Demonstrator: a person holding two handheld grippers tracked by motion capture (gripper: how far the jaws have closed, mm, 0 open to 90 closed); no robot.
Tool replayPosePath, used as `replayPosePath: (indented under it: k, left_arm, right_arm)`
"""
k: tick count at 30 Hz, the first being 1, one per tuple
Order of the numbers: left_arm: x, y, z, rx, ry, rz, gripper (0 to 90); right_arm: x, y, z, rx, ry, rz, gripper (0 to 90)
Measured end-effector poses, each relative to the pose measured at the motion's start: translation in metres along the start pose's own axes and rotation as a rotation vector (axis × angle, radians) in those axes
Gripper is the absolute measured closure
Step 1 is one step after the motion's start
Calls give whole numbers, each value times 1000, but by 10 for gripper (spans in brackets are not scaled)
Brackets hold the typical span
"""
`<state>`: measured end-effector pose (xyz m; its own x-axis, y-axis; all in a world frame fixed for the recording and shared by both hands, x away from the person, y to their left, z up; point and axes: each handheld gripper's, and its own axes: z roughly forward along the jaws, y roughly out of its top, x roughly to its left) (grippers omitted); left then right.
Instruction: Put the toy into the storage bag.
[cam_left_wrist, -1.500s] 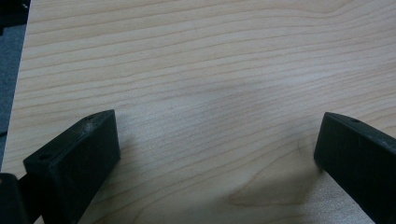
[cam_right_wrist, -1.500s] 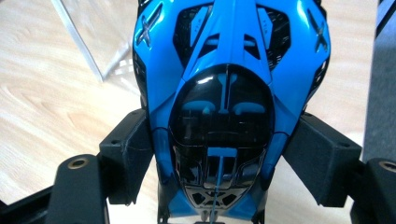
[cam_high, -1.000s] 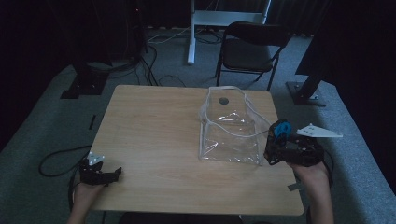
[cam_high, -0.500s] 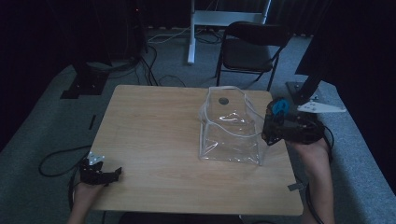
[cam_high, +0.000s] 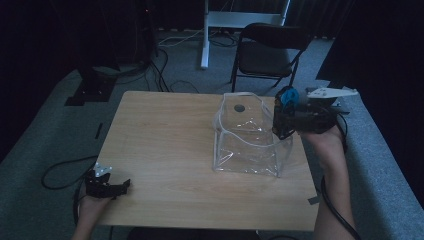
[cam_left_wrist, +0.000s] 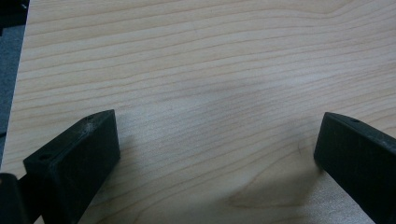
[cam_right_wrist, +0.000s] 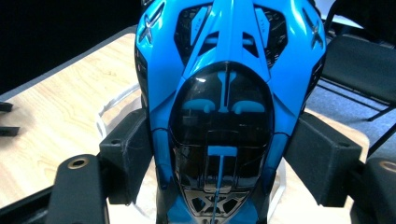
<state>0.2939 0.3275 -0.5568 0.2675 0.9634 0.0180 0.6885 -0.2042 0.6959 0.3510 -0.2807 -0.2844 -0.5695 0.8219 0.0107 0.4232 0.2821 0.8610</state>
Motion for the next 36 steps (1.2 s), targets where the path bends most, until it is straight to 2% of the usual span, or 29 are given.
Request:
replayPosePath:
  k: [7, 15, 16, 18, 19, 21, 23, 26, 29, 36]
  left_arm:
    - [0, 0, 0, 0, -1, 1, 7]
    - [0, 0, 0, 0, -1, 1, 7]
    - [0, 0, 0, -2, -1, 1, 7]
    - [0, 0, 0, -2, -1, 1, 7]
    - [0, 0, 0, -1, -1, 1, 7]
    - [0, 0, 0, -1, -1, 2, 7]
    - [0, 0, 0, -1, -1, 1, 7]
    - [0, 0, 0, -2, -1, 1, 7]
    - [0, 0, 0, -2, -1, 2, 7]
    - [0, 0, 0, -2, -1, 2, 7]
  right_arm:
    - [2, 14, 16, 19, 29, -30, 264]
    - [9, 13, 39, 66, 39, -47, 264]
    - [11, 9, 48, 95, 57, -53, 264]
    - [11, 8, 50, 105, 62, -54, 264]
    - [12, 5, 57, 129, 65, -64, 264]
    - [13, 4, 58, 139, 69, -67, 263]
    - [15, -1, 66, 180, 61, -85, 264]
    - [15, -5, 70, 196, 70, -83, 264]
    - [16, -14, 80, 263, 77, -110, 263]
    - [18, -22, 92, 336, 79, -138, 263]
